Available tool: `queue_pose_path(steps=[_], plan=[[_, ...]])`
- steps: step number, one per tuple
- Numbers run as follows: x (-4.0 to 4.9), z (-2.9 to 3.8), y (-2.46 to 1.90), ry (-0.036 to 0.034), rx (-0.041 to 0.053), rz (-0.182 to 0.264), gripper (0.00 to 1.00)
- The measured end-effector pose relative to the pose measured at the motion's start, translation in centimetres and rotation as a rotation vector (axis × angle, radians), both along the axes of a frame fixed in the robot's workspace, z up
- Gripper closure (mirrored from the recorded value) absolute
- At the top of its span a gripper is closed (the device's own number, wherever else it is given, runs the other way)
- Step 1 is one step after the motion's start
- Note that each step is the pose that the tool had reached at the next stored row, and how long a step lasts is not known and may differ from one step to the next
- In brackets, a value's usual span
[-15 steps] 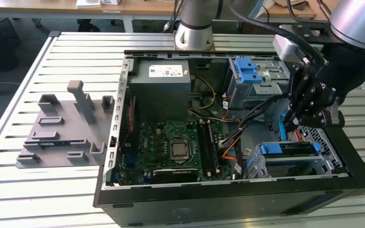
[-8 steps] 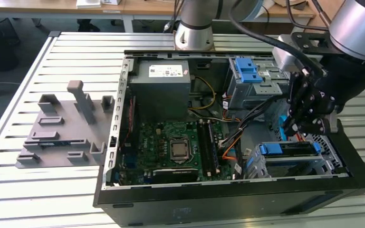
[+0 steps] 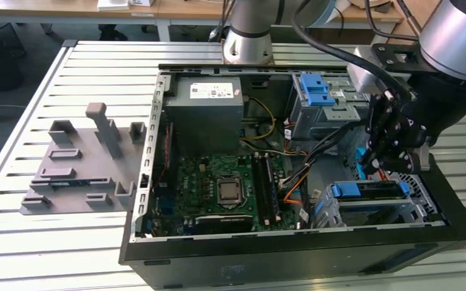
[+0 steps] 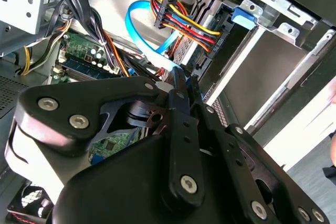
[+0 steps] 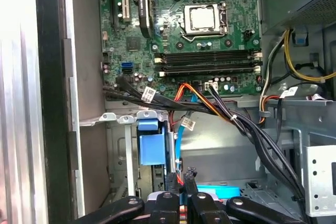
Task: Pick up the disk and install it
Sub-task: 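Insert the second disk wire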
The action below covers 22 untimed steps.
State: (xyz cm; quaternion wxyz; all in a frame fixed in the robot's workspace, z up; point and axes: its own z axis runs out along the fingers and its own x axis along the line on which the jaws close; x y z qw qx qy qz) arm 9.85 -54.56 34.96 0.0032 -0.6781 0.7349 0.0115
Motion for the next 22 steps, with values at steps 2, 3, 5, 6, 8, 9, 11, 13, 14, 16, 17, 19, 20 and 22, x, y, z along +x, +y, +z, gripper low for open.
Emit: queue_pose_path(steps=[2,3,5,6,8,9,11,13,14,16,17,19,20,22], plan=[[0.00,0.00,-0.03,0.0000,0.0325,0.000,0.84],[0.00,-0.02,-0.09,-0.0001,0.0413,0.000,0.84],[0.00,-0.08,-0.29,0.0000,0.0429,0.000,0.84],[0.00,-0.11,-0.45,0.0000,0.0429,0.000,0.84],[0.00,-0.16,-0.76,0.0000,0.0428,0.000,0.84],[0.01,-0.19,-0.91,0.0000,0.0429,0.000,0.84],[0.01,-0.23,-1.19,0.0000,0.0429,0.000,0.84],[0.03,-0.31,-1.53,-0.0001,0.0430,0.000,0.84],[0.04,-0.37,-1.73,0.0000,0.0430,0.000,0.84],[0.08,-0.50,-2.00,0.0000,0.0439,0.000,0.84],[0.08,-0.54,-2.04,0.0000,0.0444,0.000,0.84],[0.08,-0.55,-2.04,0.0000,0.0445,0.000,0.84],[0.08,-0.55,-2.04,0.0000,0.0443,0.000,0.84],[0.14,-0.60,-2.04,0.0000,0.0445,0.000,0.84]])
